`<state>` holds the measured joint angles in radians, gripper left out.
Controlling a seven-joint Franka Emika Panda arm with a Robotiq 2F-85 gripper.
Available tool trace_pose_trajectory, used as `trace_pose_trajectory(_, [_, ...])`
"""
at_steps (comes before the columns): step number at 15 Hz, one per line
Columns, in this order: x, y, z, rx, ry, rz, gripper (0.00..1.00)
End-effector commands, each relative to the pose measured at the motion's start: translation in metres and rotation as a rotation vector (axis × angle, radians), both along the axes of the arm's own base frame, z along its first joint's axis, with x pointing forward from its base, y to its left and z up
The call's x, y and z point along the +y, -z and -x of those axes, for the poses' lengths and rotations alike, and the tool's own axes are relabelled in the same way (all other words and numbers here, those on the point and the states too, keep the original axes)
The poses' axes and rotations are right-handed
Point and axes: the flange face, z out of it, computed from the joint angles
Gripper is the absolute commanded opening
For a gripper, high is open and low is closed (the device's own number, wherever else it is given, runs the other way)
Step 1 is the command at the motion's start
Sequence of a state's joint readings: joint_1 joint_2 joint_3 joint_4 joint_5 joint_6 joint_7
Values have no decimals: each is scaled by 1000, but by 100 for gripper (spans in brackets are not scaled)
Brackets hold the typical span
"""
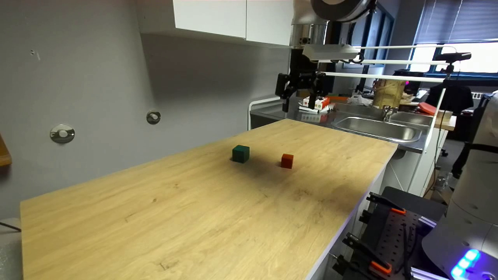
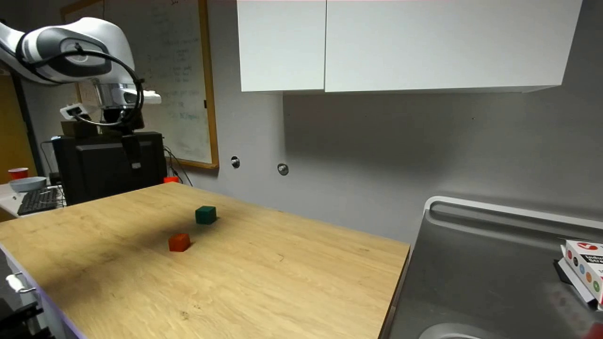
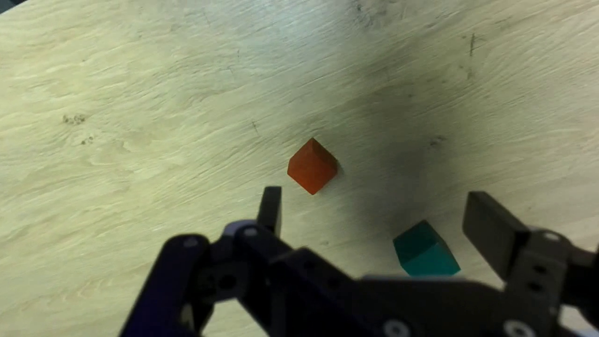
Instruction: Put the orange block on top of the green block
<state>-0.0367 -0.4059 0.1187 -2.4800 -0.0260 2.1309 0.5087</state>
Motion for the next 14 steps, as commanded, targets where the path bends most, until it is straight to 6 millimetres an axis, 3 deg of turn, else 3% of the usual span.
trace_pose_trajectory(1, [-26,22,-18,20,54,-85,100])
trace_pose_trajectory(8, [-73,90,-41,110,216,-152,100])
trace_pose_trajectory(14, [-86,146,-58,211,283,-186,100])
